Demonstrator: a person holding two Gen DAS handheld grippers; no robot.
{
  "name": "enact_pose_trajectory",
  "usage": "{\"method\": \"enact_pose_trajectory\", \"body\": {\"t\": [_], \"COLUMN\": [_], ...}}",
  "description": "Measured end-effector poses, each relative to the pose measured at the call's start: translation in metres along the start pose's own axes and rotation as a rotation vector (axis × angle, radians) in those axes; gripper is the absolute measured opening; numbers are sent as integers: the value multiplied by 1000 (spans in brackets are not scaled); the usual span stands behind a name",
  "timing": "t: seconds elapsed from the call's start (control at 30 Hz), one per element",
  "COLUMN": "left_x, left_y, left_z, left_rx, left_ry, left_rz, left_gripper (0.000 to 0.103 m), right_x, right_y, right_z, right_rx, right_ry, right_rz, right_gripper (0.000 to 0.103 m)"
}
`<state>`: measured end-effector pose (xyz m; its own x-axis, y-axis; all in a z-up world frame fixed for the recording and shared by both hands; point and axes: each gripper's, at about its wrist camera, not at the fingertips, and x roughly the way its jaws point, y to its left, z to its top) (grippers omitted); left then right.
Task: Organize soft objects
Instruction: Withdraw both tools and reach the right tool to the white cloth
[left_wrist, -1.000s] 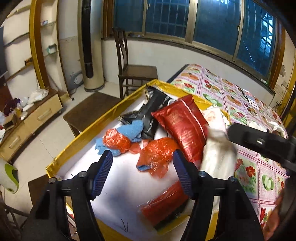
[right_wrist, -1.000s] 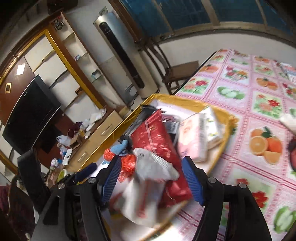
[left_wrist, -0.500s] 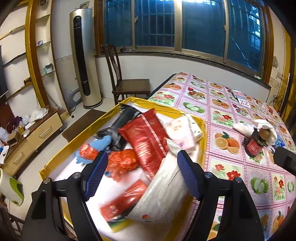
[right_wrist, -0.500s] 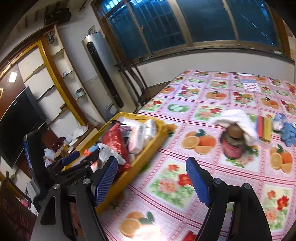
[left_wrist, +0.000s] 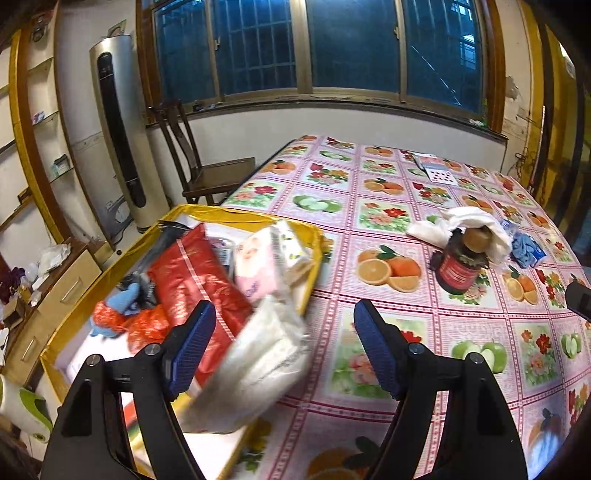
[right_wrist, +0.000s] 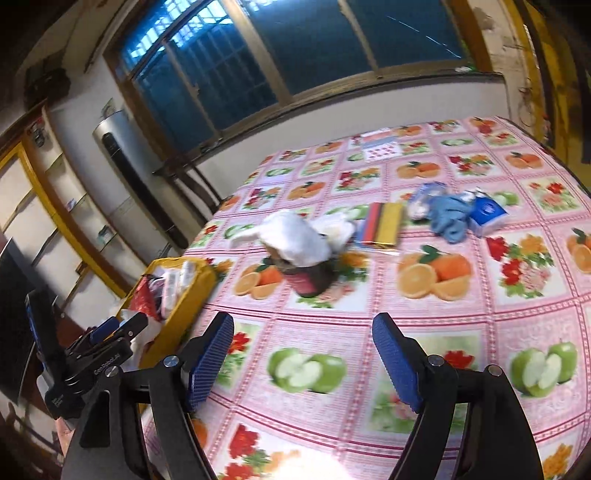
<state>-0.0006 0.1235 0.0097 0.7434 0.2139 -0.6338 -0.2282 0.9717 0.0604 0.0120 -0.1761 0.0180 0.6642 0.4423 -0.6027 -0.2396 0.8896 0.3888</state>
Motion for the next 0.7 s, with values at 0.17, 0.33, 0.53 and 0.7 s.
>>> {"method": "enact_pose_trajectory", "body": {"t": [0.17,0.33,0.53,0.7], "left_x": [10,16,32,48], "left_y": [-21,-35,-57,-69], "left_z": [5,13,39,58], "left_rx": [24,21,40,18], "left_ry": [18,42,71,114], "left_rz": [-32,-88,-163,-216], "left_gripper": [84,84,84,84], "right_x": [-3,3,23,54], "right_y": [-28,-37,-30,-14], "right_z": [2,9,28,51], "right_rx": [36,23,-10,14], "right_ry": [-4,-3,25,58], "right_rz": [-43,-61,5,152], "right_gripper": [80,80,80,80]}}
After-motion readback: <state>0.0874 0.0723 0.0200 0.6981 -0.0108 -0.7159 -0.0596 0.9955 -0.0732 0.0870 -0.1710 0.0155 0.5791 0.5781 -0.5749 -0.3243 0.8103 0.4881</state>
